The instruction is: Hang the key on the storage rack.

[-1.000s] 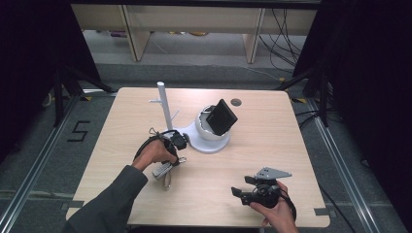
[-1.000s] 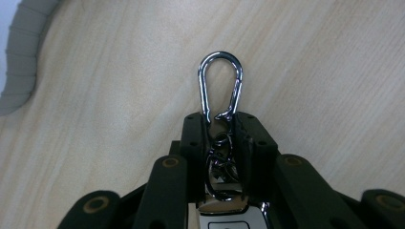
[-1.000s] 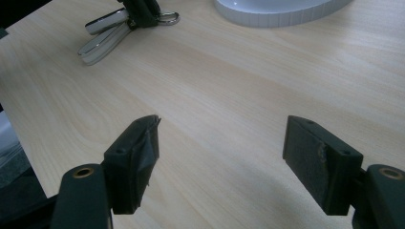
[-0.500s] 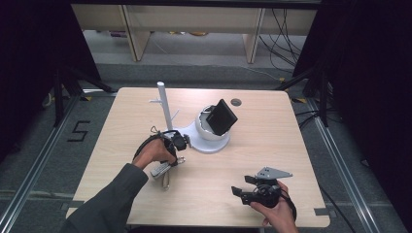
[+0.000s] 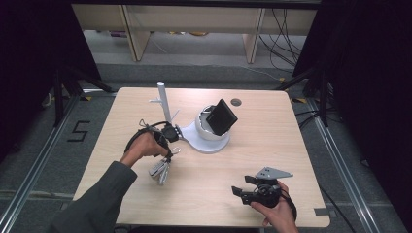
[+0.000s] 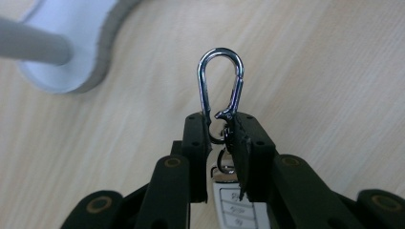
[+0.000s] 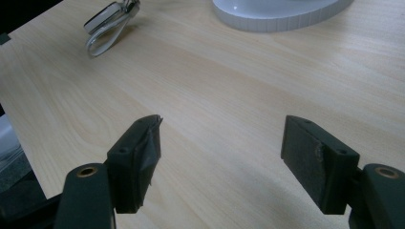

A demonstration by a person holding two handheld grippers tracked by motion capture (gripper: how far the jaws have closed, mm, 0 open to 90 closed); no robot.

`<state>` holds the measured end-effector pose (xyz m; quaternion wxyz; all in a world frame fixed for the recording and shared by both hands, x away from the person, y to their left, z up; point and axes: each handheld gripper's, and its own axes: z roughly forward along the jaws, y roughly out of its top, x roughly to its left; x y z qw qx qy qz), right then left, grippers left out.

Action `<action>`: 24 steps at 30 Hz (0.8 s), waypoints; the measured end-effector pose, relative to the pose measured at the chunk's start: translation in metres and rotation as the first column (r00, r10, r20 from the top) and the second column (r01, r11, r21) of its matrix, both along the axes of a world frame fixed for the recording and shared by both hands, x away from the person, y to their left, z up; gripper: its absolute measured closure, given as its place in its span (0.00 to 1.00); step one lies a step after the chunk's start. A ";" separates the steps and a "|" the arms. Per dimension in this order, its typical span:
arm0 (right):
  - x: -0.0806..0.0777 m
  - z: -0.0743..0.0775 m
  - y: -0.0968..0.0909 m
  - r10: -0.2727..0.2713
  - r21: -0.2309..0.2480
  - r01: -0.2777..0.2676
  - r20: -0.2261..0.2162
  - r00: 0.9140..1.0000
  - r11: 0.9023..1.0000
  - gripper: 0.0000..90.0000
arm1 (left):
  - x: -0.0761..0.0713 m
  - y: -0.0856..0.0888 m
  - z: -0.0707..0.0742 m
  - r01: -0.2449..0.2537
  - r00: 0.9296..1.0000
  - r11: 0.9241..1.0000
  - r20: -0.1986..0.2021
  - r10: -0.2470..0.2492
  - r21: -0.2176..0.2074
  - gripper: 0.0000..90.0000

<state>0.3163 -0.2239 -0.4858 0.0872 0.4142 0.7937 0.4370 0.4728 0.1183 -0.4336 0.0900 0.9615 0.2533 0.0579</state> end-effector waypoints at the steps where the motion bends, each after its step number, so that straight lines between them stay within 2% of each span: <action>1: 0.000 0.000 0.000 -0.002 0.000 0.003 0.003 1.000 1.000 0.34 | 0.000 0.004 0.004 -0.006 1.000 1.000 0.006 0.006 -0.005 0.84; 2: 0.000 0.000 0.000 -0.001 0.003 0.001 -0.003 1.000 1.000 0.34 | -0.001 0.008 0.010 -0.008 1.000 1.000 -0.002 0.008 -0.001 0.84; 4: 0.001 -0.002 0.001 0.005 0.024 -0.004 -0.020 1.000 1.000 0.34 | -0.001 0.014 0.019 -0.023 1.000 1.000 0.017 0.023 -0.011 0.84; 5: 0.000 -0.001 0.000 -0.015 0.010 0.015 -0.024 1.000 1.000 0.34 | -0.002 0.019 0.027 -0.031 0.999 0.999 0.018 0.032 -0.009 0.84; 6: 0.000 -0.002 0.000 -0.014 0.040 0.016 -0.032 0.999 0.999 0.34 | -0.002 0.022 0.032 -0.038 0.999 0.999 0.029 0.038 -0.011 0.84; 9: 0.000 -0.001 -0.001 -0.020 0.030 0.021 -0.039 0.999 0.999 0.34 | -0.004 0.031 0.050 -0.047 0.998 0.999 0.045 0.047 -0.006 0.84; 13: 0.000 -0.001 -0.001 -0.017 0.028 0.019 -0.040 0.999 0.999 0.34 | -0.006 0.043 0.073 -0.074 0.995 0.997 0.065 0.075 -0.025 0.84; 14: 0.001 -0.002 -0.002 -0.011 0.021 0.011 -0.025 1.000 1.000 0.34 | -0.006 0.045 0.077 -0.087 0.993 0.996 0.076 0.090 -0.033 0.84; 18: 0.002 -0.003 -0.003 -0.014 0.027 0.014 -0.024 1.000 1.000 0.34 | -0.008 0.051 0.094 -0.093 0.992 0.996 0.083 0.094 -0.007 0.84; 24: 0.002 -0.003 -0.003 -0.012 0.023 0.013 -0.027 1.000 1.000 0.34 | -0.006 0.059 0.113 -0.111 0.989 0.994 0.096 0.112 -0.016 0.84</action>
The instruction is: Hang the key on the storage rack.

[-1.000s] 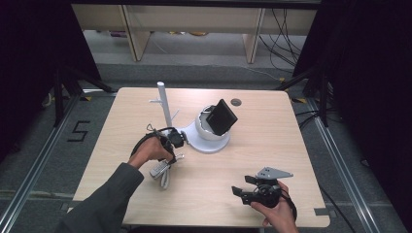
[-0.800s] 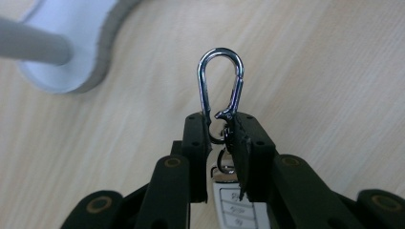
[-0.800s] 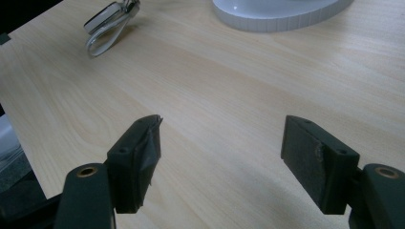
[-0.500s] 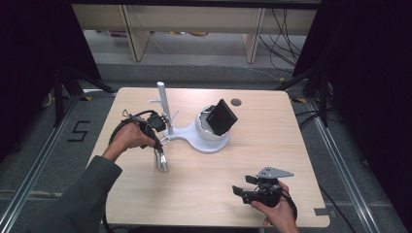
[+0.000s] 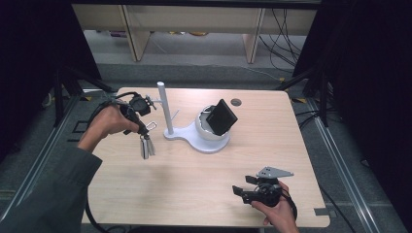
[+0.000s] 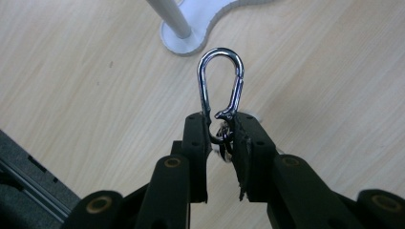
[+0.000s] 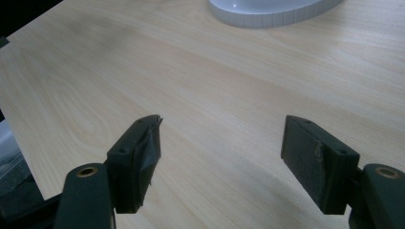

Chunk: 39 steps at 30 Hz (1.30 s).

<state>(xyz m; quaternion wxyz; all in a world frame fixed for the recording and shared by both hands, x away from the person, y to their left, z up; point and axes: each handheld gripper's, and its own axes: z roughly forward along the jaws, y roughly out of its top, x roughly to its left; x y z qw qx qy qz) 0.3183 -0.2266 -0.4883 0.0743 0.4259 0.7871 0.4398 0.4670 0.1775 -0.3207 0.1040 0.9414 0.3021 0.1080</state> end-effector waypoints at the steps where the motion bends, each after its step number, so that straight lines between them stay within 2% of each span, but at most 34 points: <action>1: 0.000 0.000 0.000 0.002 0.005 -0.002 0.002 1.000 1.000 0.34 | 0.001 0.002 0.003 -0.001 1.000 1.000 0.000 0.001 -0.003 0.84; 2: 0.000 0.000 0.000 -0.001 -0.008 0.001 0.001 1.000 1.000 0.34 | 0.002 0.003 0.006 -0.011 1.000 1.000 0.014 0.011 -0.016 0.84; 3: 0.000 0.000 0.000 -0.001 0.002 0.001 0.002 1.000 1.000 0.34 | 0.003 0.004 0.008 -0.019 1.000 1.000 0.017 0.019 -0.025 0.84; 11: 0.000 0.000 -0.001 -0.001 -0.001 0.001 0.002 1.000 1.000 0.34 | 0.012 0.011 0.031 -0.060 0.997 0.998 0.047 0.061 -0.028 0.84; 13: 0.001 0.000 -0.001 -0.003 -0.005 0.003 0.000 1.000 1.000 0.34 | 0.015 0.011 0.035 -0.073 0.996 0.996 0.056 0.076 -0.040 0.84; 15: 0.001 0.000 -0.001 -0.004 -0.003 0.004 -0.001 1.000 1.000 0.34 | 0.016 0.010 0.037 -0.075 0.995 0.997 0.062 0.076 -0.024 0.84; 17: 0.000 -0.001 0.000 0.002 -0.005 -0.002 0.000 1.000 1.000 0.34 | 0.019 0.010 0.040 -0.081 0.994 0.996 0.064 0.083 -0.045 0.84; 18: 0.000 0.000 0.000 0.001 -0.007 -0.001 -0.013 1.000 1.000 0.34 | 0.020 0.010 0.041 -0.091 0.993 0.994 0.074 0.095 -0.055 0.84; 19: 0.000 -0.001 0.001 -0.005 -0.007 0.005 -0.015 1.000 1.000 0.34 | 0.022 0.009 0.043 -0.094 0.992 0.994 0.080 0.098 -0.052 0.84; 20: 0.001 -0.002 0.002 0.006 0.017 -0.006 -0.016 1.000 1.000 0.34 | 0.023 0.009 0.044 -0.088 0.993 0.995 0.077 0.092 -0.049 0.84; 21: -0.002 -0.001 0.004 -0.009 0.026 0.010 -0.026 1.000 1.000 0.34 | 0.023 0.009 0.044 -0.098 0.992 0.994 0.079 0.102 -0.054 0.84; 22: -0.001 -0.001 0.003 -0.005 0.021 0.005 -0.015 1.000 1.000 0.34 | 0.025 0.009 0.045 -0.090 0.992 0.995 0.080 0.093 -0.037 0.84; 24: -0.001 -0.002 0.003 -0.005 0.022 0.005 -0.017 1.000 1.000 0.34 | 0.028 0.009 0.044 -0.115 0.990 0.993 0.080 0.117 -0.038 0.84; 25: -0.002 0.000 0.002 -0.008 0.005 0.009 -0.039 0.999 1.000 0.34 | 0.029 0.008 0.044 -0.120 0.989 0.992 0.081 0.122 -0.036 0.84; 28: -0.002 0.000 0.002 -0.006 0.004 0.006 -0.036 0.999 1.000 0.34 | 0.035 0.009 0.043 -0.125 0.988 0.990 0.081 0.130 -0.062 0.84; 29: -0.001 -0.002 0.003 -0.003 0.023 0.003 -0.018 1.000 1.000 0.34 | 0.036 0.009 0.042 -0.140 0.986 0.988 0.079 0.145 -0.066 0.84; 30: -0.001 -0.002 0.003 -0.005 0.021 0.006 -0.018 1.000 1.000 0.34 | 0.037 0.009 0.040 -0.140 0.987 0.988 0.076 0.144 -0.059 0.84; 34: -0.002 0.000 0.003 0.006 0.004 -0.006 -0.024 1.000 1.000 0.34 | 0.042 0.007 0.037 -0.151 0.985 0.986 0.068 0.156 -0.076 0.84; 35: -0.001 -0.001 0.004 0.001 0.016 -0.001 -0.018 1.000 1.000 0.34 | 0.043 0.006 0.036 -0.151 0.985 0.985 0.070 0.157 -0.079 0.84; 36: 0.001 -0.002 0.002 0.009 0.008 -0.009 -0.001 1.000 1.000 0.34 | 0.044 0.005 0.035 -0.140 0.987 0.988 0.067 0.145 -0.071 0.84; 37: -0.001 -0.001 0.004 -0.013 0.027 0.014 -0.027 1.000 1.000 0.34 | 0.045 0.004 0.033 -0.138 0.988 0.988 0.063 0.142 -0.069 0.84; 38: -0.001 0.000 0.002 -0.006 0.004 0.006 -0.029 1.000 1.000 0.34 | 0.046 0.003 0.032 -0.139 0.988 0.988 0.065 0.143 -0.066 0.84; 39: -0.001 0.000 0.002 -0.001 0.006 0.001 -0.023 1.000 1.000 0.34 | 0.046 0.002 0.030 -0.146 0.987 0.987 0.060 0.150 -0.072 0.84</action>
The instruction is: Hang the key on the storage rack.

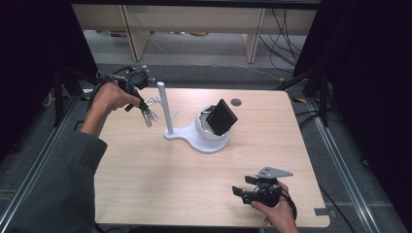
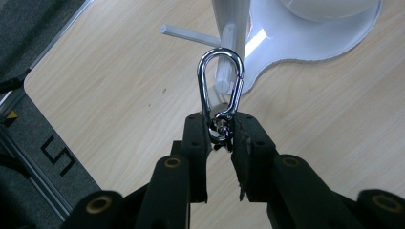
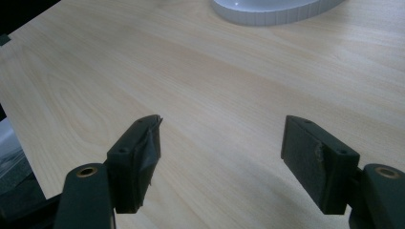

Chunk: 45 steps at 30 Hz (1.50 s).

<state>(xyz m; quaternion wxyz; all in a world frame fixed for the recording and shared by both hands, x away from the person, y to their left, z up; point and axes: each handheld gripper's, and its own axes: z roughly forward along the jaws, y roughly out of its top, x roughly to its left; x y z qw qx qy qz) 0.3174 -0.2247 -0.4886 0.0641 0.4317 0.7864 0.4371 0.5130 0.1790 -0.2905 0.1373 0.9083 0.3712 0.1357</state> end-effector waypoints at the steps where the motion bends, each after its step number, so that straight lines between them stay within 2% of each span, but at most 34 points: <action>1: 0.000 0.000 0.000 0.000 0.000 0.000 -0.001 1.000 1.000 0.34 | 0.001 -0.001 -0.003 0.005 1.000 1.000 -0.003 -0.005 -0.003 0.84; 2: -0.001 0.001 0.000 -0.006 0.002 0.006 -0.017 1.000 1.000 0.34 | 0.001 -0.003 -0.004 0.005 1.000 1.000 -0.004 -0.005 -0.004 0.84; 5: 0.001 -0.001 0.000 0.014 0.008 -0.014 0.015 1.000 1.000 0.34 | 0.004 -0.005 -0.008 0.008 1.000 1.000 -0.007 -0.008 -0.010 0.84; 6: 0.000 -0.001 0.001 0.004 0.008 -0.004 0.015 1.000 1.000 0.34 | 0.005 -0.005 -0.010 0.007 1.000 1.000 -0.003 -0.007 -0.015 0.84; 8: 0.000 0.000 0.001 0.001 0.014 -0.001 -0.001 1.000 1.000 0.34 | 0.006 -0.006 -0.012 0.004 1.000 1.000 -0.011 -0.004 -0.011 0.83; 9: 0.000 0.000 0.000 0.001 0.000 -0.001 0.002 1.000 1.000 0.34 | 0.006 -0.006 -0.013 0.005 1.000 1.000 -0.010 -0.005 -0.013 0.83; 11: 0.000 -0.001 0.001 0.001 0.015 -0.001 0.005 1.000 1.000 0.34 | 0.008 -0.007 -0.016 -0.001 1.000 1.000 -0.003 0.001 -0.024 0.83; 14: 0.000 0.000 0.000 -0.003 0.001 0.003 -0.004 1.000 1.000 0.34 | 0.010 -0.008 -0.018 0.007 1.000 1.000 0.002 -0.007 -0.023 0.83; 15: 0.000 0.000 0.000 0.002 0.001 -0.002 -0.001 1.000 1.000 0.34 | 0.009 -0.009 -0.019 -0.003 1.000 1.000 0.002 0.003 -0.025 0.83; 16: 0.001 -0.002 0.000 0.015 0.007 -0.015 0.021 1.000 1.000 0.34 | 0.010 -0.009 -0.019 -0.003 1.000 1.000 0.006 0.003 -0.027 0.83; 19: 0.002 -0.002 0.000 0.011 0.002 -0.011 0.023 1.000 1.000 0.34 | 0.010 -0.009 -0.021 -0.004 1.000 0.999 0.011 0.005 -0.035 0.82; 22: 0.001 -0.001 0.000 0.011 -0.011 -0.011 0.016 1.000 1.000 0.34 | 0.007 -0.008 -0.019 -0.013 1.000 0.999 0.024 0.014 -0.041 0.78; 24: 0.002 -0.002 0.000 0.011 0.003 -0.011 0.024 1.000 1.000 0.34 | 0.004 -0.008 -0.018 -0.017 0.999 0.999 0.026 0.018 -0.051 0.75; 26: 0.002 -0.002 0.000 0.012 0.003 -0.012 0.024 1.000 1.000 0.34 | 0.001 -0.007 -0.016 0.001 1.000 0.999 0.023 0.000 -0.040 0.72; 28: 0.001 -0.001 -0.001 0.009 -0.013 -0.009 0.016 1.000 1.000 0.34 | -0.003 -0.006 -0.015 -0.001 0.999 0.998 0.033 0.003 -0.060 0.68; 29: 0.002 -0.002 0.000 0.011 0.003 -0.011 0.024 1.000 1.000 0.34 | -0.005 -0.004 -0.015 0.006 0.999 0.998 0.051 -0.003 -0.061 0.67; 30: 0.002 -0.001 0.000 0.010 0.006 -0.010 0.023 1.000 1.000 0.34 | -0.007 -0.003 -0.015 0.006 0.999 0.998 0.051 -0.003 -0.064 0.66; 31: -0.001 0.000 0.001 -0.004 0.015 0.005 -0.010 1.000 1.000 0.34 | -0.010 -0.001 -0.016 0.004 0.998 0.998 0.056 0.000 -0.066 0.65; 32: -0.001 0.001 0.001 -0.001 0.019 0.001 -0.015 1.000 1.000 0.34 | -0.012 0.000 -0.017 -0.002 0.998 0.997 0.061 0.007 -0.078 0.63; 33: 0.000 0.001 0.000 0.001 0.022 -0.001 0.007 1.000 1.000 0.34 | -0.014 0.001 -0.017 0.000 0.998 0.996 0.061 0.006 -0.092 0.60; 34: 0.000 0.002 -0.002 -0.008 0.002 0.008 0.012 1.000 1.000 0.34 | -0.018 0.003 -0.019 -0.022 0.998 0.990 0.061 0.031 -0.137 0.59; 35: 0.001 0.001 -0.001 -0.009 0.025 0.008 0.008 1.000 1.000 0.34 | -0.020 0.006 -0.020 -0.027 0.997 0.989 0.063 0.036 -0.143 0.57; 37: 0.000 0.001 -0.002 -0.014 0.020 0.014 -0.006 1.000 1.000 0.34 | -0.023 0.011 -0.022 -0.037 0.996 0.988 0.078 0.049 -0.150 0.52; 38: 0.000 0.000 -0.001 -0.009 0.033 0.009 0.000 1.000 0.999 0.34 | -0.025 0.015 -0.023 -0.031 0.996 0.986 0.075 0.044 -0.166 0.50; 39: 0.000 0.001 -0.002 -0.017 0.004 0.017 0.010 1.000 1.000 0.34 | -0.028 0.018 -0.025 -0.036 0.996 0.984 0.077 0.050 -0.174 0.49; 41: 0.001 0.000 0.000 -0.011 0.023 0.011 0.018 1.000 1.000 0.34 | -0.032 0.021 -0.029 -0.041 0.995 0.982 0.078 0.056 -0.182 0.46; 42: 0.001 0.001 -0.001 -0.006 0.004 0.006 0.009 1.000 1.000 0.34 | -0.037 0.022 -0.032 -0.047 0.997 0.979 0.055 0.059 -0.199 0.44; 43: -0.001 0.001 0.000 -0.006 0.004 0.006 -0.008 1.000 1.000 0.34 | -0.039 0.023 -0.033 -0.046 0.997 0.977 0.049 0.058 -0.210 0.43; 44: 0.000 0.000 0.000 -0.002 -0.002 0.002 0.005 1.000 1.000 0.34 | -0.042 0.024 -0.035 -0.045 0.997 0.976 0.057 0.058 -0.215 0.42; 45: 0.000 -0.001 0.001 -0.004 0.016 0.004 0.011 1.000 1.000 0.34 | -0.045 0.024 -0.037 -0.042 0.996 0.973 0.064 0.058 -0.226 0.41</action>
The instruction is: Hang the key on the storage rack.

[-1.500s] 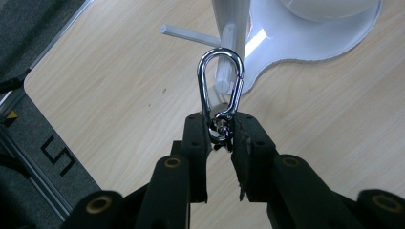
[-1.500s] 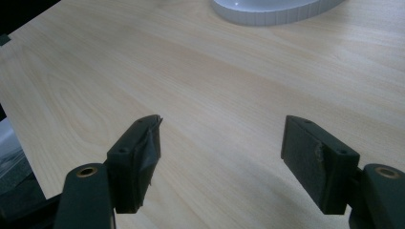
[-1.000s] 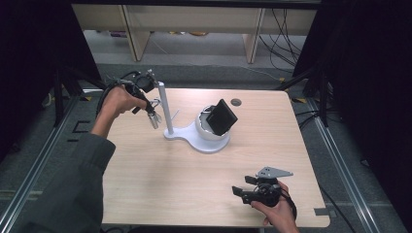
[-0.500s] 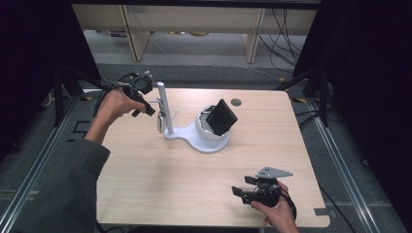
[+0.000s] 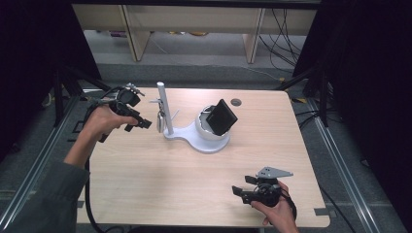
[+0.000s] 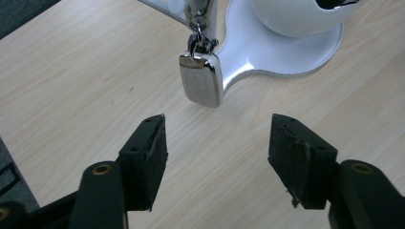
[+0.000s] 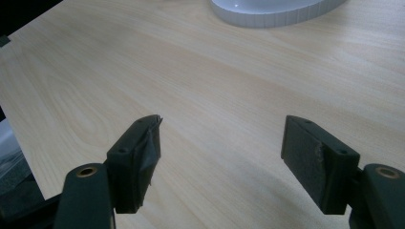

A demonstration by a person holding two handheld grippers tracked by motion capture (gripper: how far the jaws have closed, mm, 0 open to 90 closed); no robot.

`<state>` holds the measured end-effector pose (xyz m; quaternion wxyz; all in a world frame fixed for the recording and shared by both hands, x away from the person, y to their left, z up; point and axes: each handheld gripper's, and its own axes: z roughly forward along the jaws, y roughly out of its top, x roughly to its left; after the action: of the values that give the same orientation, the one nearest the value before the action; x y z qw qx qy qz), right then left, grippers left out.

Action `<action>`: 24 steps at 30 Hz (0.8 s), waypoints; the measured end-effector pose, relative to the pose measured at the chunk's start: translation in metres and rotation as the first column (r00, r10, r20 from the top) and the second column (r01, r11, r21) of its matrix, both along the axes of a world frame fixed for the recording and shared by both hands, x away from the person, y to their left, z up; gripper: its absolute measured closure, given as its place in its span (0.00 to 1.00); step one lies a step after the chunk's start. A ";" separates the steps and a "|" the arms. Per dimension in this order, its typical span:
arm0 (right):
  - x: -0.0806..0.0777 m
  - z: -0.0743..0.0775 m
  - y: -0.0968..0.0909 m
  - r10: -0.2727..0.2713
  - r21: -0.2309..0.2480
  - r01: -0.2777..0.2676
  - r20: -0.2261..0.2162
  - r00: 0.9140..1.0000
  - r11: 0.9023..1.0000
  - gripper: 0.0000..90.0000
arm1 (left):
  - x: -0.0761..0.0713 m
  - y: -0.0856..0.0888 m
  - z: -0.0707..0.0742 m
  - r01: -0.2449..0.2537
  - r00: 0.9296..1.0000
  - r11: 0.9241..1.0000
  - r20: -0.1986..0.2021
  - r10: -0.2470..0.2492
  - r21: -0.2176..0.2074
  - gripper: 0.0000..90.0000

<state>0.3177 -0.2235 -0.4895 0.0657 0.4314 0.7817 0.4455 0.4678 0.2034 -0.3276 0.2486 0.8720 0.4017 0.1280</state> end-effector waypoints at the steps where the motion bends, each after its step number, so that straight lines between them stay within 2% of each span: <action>1: 0.000 0.000 0.000 0.000 -0.006 0.000 -0.005 1.000 1.000 0.34 | -0.004 0.002 -0.004 0.012 1.000 1.000 0.017 -0.012 -0.004 0.40; 2: 0.000 0.001 -0.001 0.002 -0.020 -0.002 0.001 1.000 1.000 0.34 | -0.006 0.001 -0.007 0.013 1.000 1.000 0.017 -0.013 -0.002 0.39; 4: -0.001 0.002 -0.001 -0.002 -0.014 0.002 -0.017 1.000 1.000 0.34 | -0.014 0.000 -0.017 0.029 1.000 1.000 0.009 -0.029 0.010 0.39; 5: 0.000 0.001 -0.001 -0.003 -0.008 0.003 -0.023 1.000 1.000 0.34 | -0.017 -0.001 -0.021 0.031 1.000 1.000 -0.007 -0.031 0.003 0.38; 6: 0.002 0.000 -0.002 0.011 -0.001 -0.011 -0.003 1.000 1.000 0.34 | -0.019 -0.001 -0.026 0.037 0.999 0.999 -0.015 -0.037 -0.004 0.38; 7: 0.002 0.000 -0.002 0.004 -0.006 -0.004 -0.002 1.000 1.000 0.34 | -0.022 0.000 -0.030 0.044 0.999 0.999 -0.005 -0.044 -0.006 0.38; 11: 0.001 0.001 -0.003 0.003 -0.016 -0.003 -0.004 1.000 1.000 0.34 | -0.032 -0.001 -0.043 0.059 0.998 0.998 -0.010 -0.059 -0.036 0.37; 12: 0.002 0.000 -0.002 0.013 0.004 -0.013 -0.003 1.000 1.000 0.34 | -0.035 -0.001 -0.046 0.067 0.998 0.997 -0.013 -0.068 -0.040 0.36; 13: 0.002 0.000 -0.003 0.014 -0.005 -0.014 0.017 1.000 1.000 0.34 | -0.038 -0.001 -0.049 0.074 0.997 0.996 -0.010 -0.074 -0.051 0.36; 14: 0.002 0.001 -0.003 0.012 -0.019 -0.011 0.014 1.000 1.000 0.34 | -0.042 -0.002 -0.053 0.077 0.997 0.995 -0.008 -0.078 -0.062 0.36; 18: 0.002 0.001 -0.003 0.012 -0.023 -0.012 0.014 1.000 1.000 0.34 | -0.054 -0.005 -0.063 0.098 0.995 0.991 0.002 -0.098 -0.088 0.35; 19: 0.000 0.002 -0.001 0.003 -0.014 -0.003 -0.007 1.000 1.000 0.34 | -0.059 -0.006 -0.065 0.098 0.995 0.990 -0.005 -0.099 -0.100 0.35; 20: 0.002 0.001 -0.003 0.015 -0.028 -0.015 0.024 1.000 1.000 0.34 | -0.062 -0.006 -0.067 0.104 0.995 0.988 0.002 -0.104 -0.111 0.35; 22: 0.001 0.001 -0.002 0.017 -0.016 -0.017 0.012 1.000 1.000 0.34 | -0.068 -0.007 -0.071 0.112 0.994 0.987 0.004 -0.112 -0.115 0.34; 24: 0.002 0.001 -0.002 0.017 -0.021 -0.017 0.026 1.000 1.000 0.34 | -0.072 -0.009 -0.074 0.113 0.994 0.986 0.010 -0.112 -0.126 0.34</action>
<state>0.3198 -0.2254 -0.4888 0.0768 0.4182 0.7890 0.4435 0.3956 0.1949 -0.4015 0.3108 0.8756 0.3587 0.0893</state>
